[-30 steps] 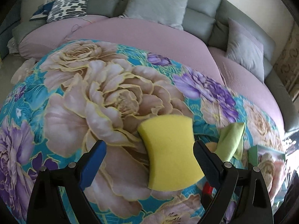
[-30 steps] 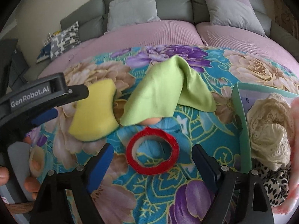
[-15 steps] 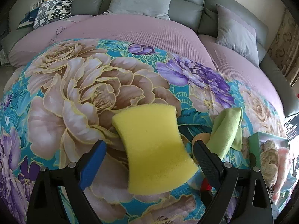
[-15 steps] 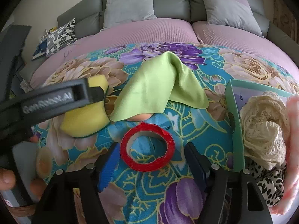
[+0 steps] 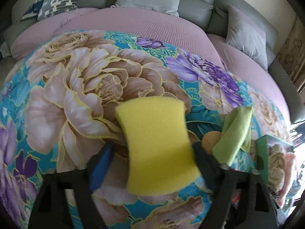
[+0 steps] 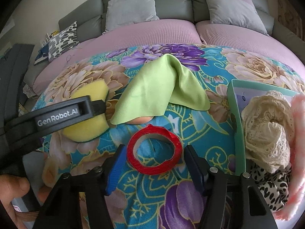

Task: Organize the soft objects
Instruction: 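Grasp the yellow sponge with the left tool while the right tool grasps the red ring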

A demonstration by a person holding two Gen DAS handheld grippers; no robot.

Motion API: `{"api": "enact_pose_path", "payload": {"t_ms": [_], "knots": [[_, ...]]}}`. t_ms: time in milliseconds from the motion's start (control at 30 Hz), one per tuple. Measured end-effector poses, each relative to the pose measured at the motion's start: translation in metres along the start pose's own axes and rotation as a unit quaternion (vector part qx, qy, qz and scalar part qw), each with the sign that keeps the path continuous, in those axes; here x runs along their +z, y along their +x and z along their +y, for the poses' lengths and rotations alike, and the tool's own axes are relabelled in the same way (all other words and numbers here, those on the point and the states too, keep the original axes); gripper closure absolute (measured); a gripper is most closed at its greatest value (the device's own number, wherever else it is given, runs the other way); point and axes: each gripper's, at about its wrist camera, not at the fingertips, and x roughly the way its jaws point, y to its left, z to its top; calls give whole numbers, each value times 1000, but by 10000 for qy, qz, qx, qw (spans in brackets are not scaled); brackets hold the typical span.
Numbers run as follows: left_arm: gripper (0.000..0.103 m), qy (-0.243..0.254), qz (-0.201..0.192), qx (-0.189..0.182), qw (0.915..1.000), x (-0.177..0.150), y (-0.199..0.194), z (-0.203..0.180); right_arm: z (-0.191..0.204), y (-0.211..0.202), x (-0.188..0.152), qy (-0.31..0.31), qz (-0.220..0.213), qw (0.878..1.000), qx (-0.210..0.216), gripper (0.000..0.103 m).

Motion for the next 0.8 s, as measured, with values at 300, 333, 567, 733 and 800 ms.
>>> {"api": "enact_pose_path", "payload": {"t_ms": [300,333,567,733,800], "knots": [[38,-22,-66,-59,10000,-2,-6,0,-1,-2,0,41,-23,10000,46,41],[38,-38,-101,-32,9999,-1,-8,1,-1,-3,0,41,-43,10000,54,41],[38,-141,-424,-73,9990,4,-31,8,0,-15,2,4,-258,9996,124,41],[38,-93,-620,-135,9979,7,-48,4,0,-20,2,4,-351,9993,149,41],[38,-57,-691,-158,9975,7,-54,1,-1,-25,2,14,-409,9990,158,41]]}}
